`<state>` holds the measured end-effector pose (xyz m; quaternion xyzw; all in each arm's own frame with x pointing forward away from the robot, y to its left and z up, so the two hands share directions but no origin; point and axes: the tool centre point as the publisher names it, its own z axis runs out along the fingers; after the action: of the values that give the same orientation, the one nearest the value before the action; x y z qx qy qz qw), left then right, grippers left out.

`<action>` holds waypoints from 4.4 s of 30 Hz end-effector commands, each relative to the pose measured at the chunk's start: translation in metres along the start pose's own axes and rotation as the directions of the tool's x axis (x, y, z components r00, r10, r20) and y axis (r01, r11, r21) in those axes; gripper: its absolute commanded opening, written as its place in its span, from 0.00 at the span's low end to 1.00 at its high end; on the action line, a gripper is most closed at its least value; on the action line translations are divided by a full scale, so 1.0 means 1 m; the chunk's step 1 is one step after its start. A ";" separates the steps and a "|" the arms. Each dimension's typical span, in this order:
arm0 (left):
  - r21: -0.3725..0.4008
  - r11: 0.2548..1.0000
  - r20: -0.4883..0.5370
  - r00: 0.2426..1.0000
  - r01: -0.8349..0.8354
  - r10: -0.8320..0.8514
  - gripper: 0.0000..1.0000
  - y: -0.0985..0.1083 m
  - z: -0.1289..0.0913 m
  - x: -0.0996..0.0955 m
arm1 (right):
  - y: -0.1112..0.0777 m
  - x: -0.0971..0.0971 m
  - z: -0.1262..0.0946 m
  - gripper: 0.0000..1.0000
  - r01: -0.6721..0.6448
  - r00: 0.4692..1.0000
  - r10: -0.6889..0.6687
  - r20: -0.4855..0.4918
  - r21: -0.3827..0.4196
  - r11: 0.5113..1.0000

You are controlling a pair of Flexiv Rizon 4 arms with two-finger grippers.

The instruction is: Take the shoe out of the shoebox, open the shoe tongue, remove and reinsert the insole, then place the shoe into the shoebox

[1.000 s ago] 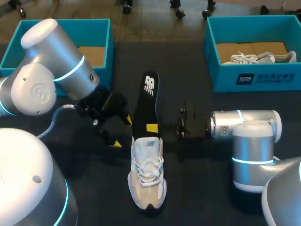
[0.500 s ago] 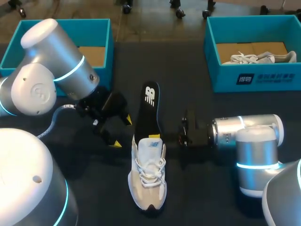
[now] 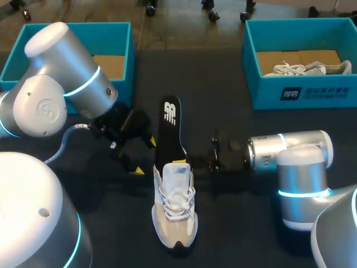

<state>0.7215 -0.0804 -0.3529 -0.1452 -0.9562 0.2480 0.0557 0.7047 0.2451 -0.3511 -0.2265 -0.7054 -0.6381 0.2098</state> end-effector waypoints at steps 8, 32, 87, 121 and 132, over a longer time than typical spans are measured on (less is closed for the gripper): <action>0.001 1.000 0.001 1.000 -0.001 0.001 1.00 0.000 0.001 0.000 | 0.009 0.001 0.012 0.25 0.024 1.000 -0.024 0.002 0.018 1.000; 0.001 1.000 0.001 1.000 -0.001 0.001 1.00 0.000 0.001 0.000 | 0.031 0.013 0.005 0.29 0.031 0.997 -0.037 0.067 0.088 0.996; 0.001 1.000 0.001 1.000 -0.001 0.001 1.00 0.000 0.001 0.000 | 0.006 0.007 0.014 0.42 -0.118 0.993 0.117 0.018 0.082 0.990; 0.001 1.000 0.001 1.000 -0.001 0.001 1.00 0.000 0.001 0.000 | 0.021 -0.006 0.022 0.00 -0.117 0.993 0.116 0.025 0.045 0.992; 0.001 1.000 0.001 1.000 -0.001 0.001 1.00 0.000 0.001 0.000 | -0.003 -0.001 0.019 0.00 -0.188 0.981 0.186 0.055 0.026 0.982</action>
<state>0.7215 -0.0804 -0.3529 -0.1452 -0.9562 0.2480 0.0557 0.7104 0.2634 -0.3565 -0.3016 -0.6971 -0.5965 0.2595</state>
